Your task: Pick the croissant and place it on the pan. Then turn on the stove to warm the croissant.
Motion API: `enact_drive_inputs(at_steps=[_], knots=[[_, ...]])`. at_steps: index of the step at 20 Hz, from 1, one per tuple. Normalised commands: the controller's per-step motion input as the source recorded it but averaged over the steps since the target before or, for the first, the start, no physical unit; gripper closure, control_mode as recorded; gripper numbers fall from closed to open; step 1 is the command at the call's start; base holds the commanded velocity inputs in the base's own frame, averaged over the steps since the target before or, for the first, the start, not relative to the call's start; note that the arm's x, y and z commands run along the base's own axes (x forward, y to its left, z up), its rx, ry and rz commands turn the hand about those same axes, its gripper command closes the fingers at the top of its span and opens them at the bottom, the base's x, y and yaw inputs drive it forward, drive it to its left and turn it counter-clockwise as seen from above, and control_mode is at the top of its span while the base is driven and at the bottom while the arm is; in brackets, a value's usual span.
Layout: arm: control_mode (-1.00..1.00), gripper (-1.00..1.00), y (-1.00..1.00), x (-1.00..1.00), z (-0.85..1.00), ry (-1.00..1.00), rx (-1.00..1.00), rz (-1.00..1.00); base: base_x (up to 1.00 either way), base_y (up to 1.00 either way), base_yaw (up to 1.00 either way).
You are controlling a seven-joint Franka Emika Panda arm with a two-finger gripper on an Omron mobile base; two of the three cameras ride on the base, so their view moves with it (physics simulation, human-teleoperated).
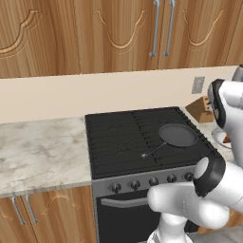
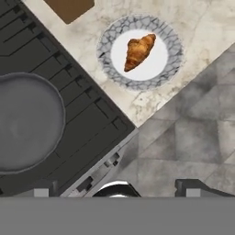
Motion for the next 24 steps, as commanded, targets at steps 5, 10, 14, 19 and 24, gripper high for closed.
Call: enact_drive_inputs(at_steps=[5,10,14,19,24], knots=[[-1.00,-1.00,-0.59,0.03,-0.30,0.00,0.11,0.00,0.00,0.00,0.00],[-1.00,-1.00,-0.53,0.09,-0.21,0.01,0.14,0.00,0.00,0.00,0.00],[-1.00,-1.00,-0.46,0.17,-0.17,0.03,0.11,0.00,0.00,0.00,0.00],[-1.00,-1.00,-0.38,0.22,-0.23,0.03,0.08,0.00,0.00,0.00,0.00],[-1.00,-1.00,-0.22,0.21,-0.33,0.04,0.05,0.00,0.00,0.00,0.00]])
